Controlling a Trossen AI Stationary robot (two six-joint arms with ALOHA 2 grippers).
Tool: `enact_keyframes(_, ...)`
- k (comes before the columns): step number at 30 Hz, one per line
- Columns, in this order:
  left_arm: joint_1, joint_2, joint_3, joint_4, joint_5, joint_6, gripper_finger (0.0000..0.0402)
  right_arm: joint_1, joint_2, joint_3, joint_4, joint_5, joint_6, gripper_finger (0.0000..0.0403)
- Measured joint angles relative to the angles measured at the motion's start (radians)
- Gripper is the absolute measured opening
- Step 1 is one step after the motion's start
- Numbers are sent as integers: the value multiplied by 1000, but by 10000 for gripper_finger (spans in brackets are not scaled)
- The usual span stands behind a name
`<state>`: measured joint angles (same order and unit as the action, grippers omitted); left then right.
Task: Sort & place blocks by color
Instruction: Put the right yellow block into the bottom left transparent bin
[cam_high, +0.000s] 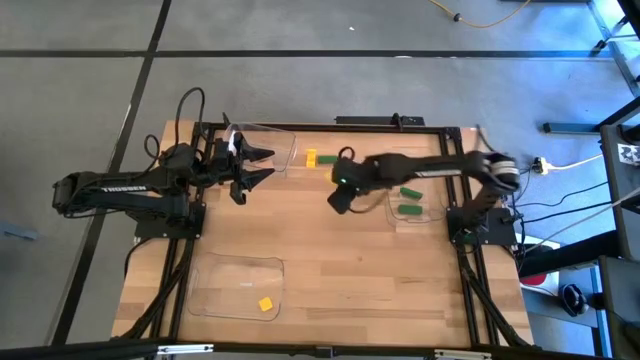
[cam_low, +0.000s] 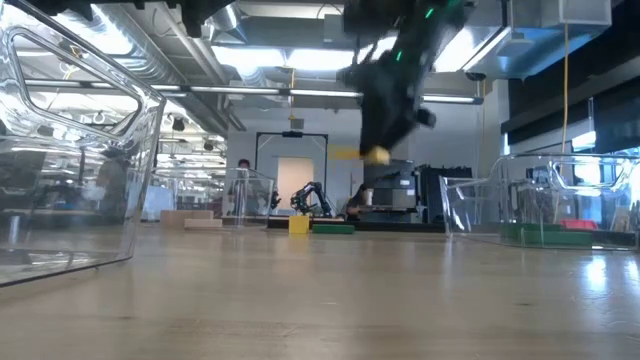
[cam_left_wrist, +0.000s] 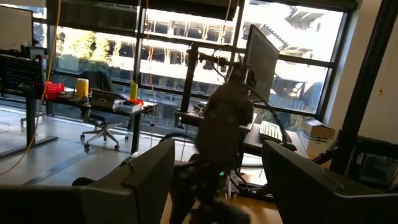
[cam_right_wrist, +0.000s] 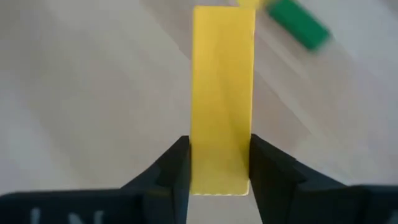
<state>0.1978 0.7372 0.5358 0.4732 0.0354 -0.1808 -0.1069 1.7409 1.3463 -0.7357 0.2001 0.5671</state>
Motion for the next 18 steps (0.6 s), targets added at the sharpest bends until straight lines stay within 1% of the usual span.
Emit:
enact_keyframes(1, 0, 0, 0, -1, 0, -5, 234, 23, -36, -23, 42, 3, -3, 128)
enact_keyframes(3, 0, 0, 0, -1, 7, -61, 234, 64, -120, -81, 166, 2, -18, 128)
enact_keyframes(6, 0, 1, 0, -14, 11, -119, 234, 114, -248, -201, 446, -31, -62, 128)
enact_keyframes(8, 0, 13, 0, -17, 32, -125, 234, 135, -314, -286, 657, -65, -73, 128)
enact_keyframes(10, 0, 24, 0, -14, 63, -130, 234, 147, -364, -358, 845, -75, -75, 128)
enact_keyframes(12, 0, 39, 1, -5, 89, -153, 234, 154, -393, -402, 977, -78, -75, 128)
enact_keyframes(15, -1, 64, 1, -9, 107, -179, 234, 160, -403, -423, 1058, -78, -80, 128)
enact_keyframes(18, -3, 77, 1, -9, 106, -180, 234, 161, -401, -414, 1057, -81, -101, 128)
